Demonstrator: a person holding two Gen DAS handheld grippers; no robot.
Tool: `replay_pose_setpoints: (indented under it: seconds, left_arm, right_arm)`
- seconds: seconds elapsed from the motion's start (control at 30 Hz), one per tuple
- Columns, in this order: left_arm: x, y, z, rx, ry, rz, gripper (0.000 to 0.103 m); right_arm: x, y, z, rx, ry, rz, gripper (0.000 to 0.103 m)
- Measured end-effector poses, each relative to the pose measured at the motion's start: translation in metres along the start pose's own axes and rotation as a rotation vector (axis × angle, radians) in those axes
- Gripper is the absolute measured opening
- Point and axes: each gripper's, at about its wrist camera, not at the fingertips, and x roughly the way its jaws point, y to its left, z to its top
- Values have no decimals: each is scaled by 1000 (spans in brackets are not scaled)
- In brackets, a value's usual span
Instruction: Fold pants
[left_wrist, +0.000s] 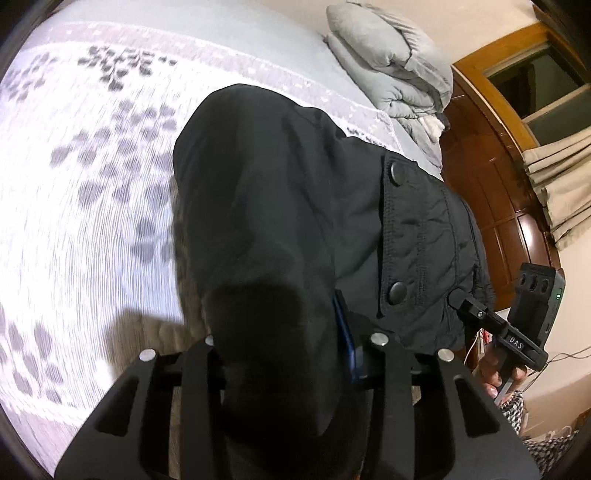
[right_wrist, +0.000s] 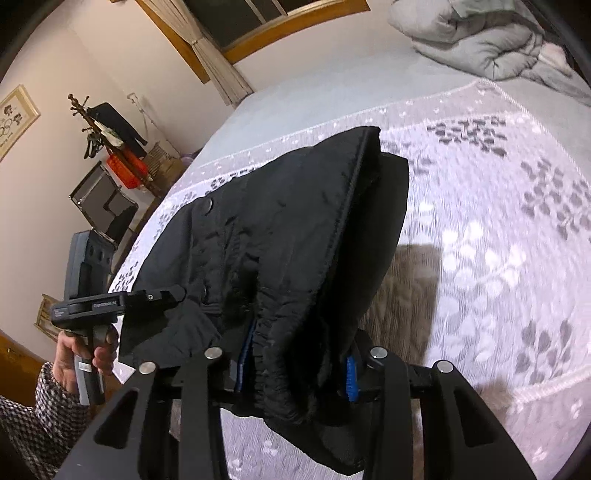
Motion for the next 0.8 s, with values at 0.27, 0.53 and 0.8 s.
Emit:
replay_pose_setpoints:
  seconds: [0.27,0.53,0.8]
  left_arm:
    - [1,-10,46,44,-68,30,36]
    - [20,3,79,22,-89,72,37]
    - [53,24,93,0,-56,104,47]
  right_arm:
    - [18,10,54,-55,-48,-4,38]
    - [74,-5,94,-31,-8,18,38]
    - [117,-38,91,40,56,-2,41]
